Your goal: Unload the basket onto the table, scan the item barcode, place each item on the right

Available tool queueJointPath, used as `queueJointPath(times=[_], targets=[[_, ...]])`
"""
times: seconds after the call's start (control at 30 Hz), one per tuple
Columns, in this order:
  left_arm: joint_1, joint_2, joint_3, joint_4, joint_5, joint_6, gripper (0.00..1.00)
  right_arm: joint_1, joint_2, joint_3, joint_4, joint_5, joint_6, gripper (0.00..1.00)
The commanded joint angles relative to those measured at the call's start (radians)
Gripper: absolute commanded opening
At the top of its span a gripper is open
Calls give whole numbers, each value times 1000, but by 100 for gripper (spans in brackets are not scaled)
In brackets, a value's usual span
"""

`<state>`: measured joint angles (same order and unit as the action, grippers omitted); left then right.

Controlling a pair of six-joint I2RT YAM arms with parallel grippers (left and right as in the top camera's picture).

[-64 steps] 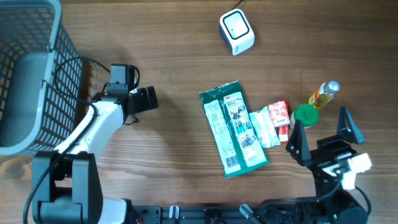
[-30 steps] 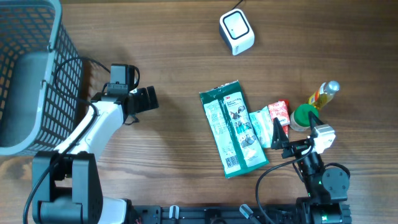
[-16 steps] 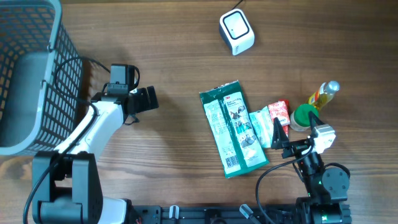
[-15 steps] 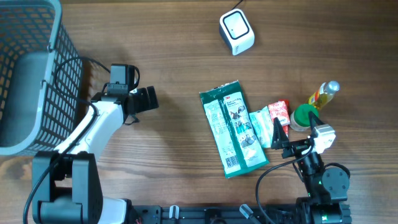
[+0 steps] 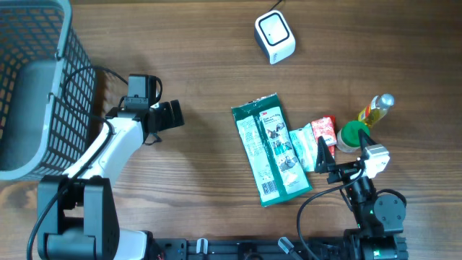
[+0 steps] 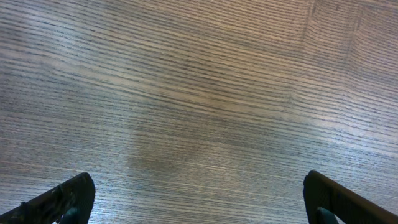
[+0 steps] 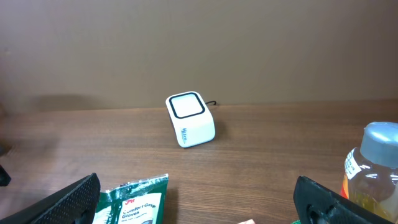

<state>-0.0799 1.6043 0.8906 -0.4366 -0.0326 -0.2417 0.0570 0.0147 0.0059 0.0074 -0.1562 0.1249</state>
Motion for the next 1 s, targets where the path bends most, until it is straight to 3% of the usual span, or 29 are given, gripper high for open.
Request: queueJointPath(times=[0.0, 0.57, 0.97], targets=[[3, -18, -2, 3, -3, -4, 100, -5, -10, -1, 3, 9, -20, 100], [3, -34, -2, 3, -3, -5, 100, -5, -10, -1, 3, 9, -19, 100], [4, -334, -2, 3, -3, -5, 100, -5, -10, -1, 3, 9, -20, 100]])
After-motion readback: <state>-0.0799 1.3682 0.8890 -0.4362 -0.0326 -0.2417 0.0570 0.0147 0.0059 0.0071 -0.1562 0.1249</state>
